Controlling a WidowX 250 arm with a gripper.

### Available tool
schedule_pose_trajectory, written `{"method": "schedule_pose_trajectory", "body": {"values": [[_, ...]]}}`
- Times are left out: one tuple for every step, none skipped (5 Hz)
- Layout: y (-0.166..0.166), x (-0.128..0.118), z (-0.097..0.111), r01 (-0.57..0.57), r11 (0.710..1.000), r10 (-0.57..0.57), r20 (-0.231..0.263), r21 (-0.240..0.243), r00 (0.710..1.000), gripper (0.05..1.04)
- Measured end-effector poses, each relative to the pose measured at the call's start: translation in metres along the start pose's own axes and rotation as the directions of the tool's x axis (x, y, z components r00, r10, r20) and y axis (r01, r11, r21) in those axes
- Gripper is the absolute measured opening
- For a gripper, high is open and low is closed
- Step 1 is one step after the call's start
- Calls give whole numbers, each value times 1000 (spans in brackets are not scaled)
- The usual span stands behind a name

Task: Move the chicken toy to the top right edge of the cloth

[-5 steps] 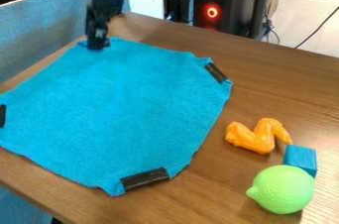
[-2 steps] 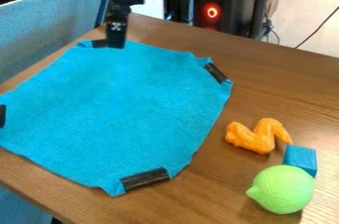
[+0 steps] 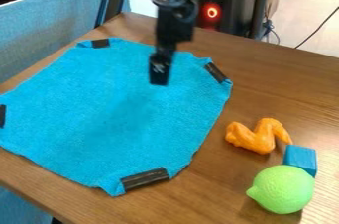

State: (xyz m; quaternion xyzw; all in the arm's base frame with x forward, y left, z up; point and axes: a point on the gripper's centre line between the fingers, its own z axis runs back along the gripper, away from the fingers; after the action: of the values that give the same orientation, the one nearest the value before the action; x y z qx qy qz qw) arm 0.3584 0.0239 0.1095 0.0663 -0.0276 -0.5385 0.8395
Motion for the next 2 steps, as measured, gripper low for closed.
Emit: {"method": "schedule_pose_trajectory", "body": {"values": [[-21,34,6,48,998,-52,85,52,995,1000],[-34,58,10,107,993,-112,136,41,984,1000]]}}
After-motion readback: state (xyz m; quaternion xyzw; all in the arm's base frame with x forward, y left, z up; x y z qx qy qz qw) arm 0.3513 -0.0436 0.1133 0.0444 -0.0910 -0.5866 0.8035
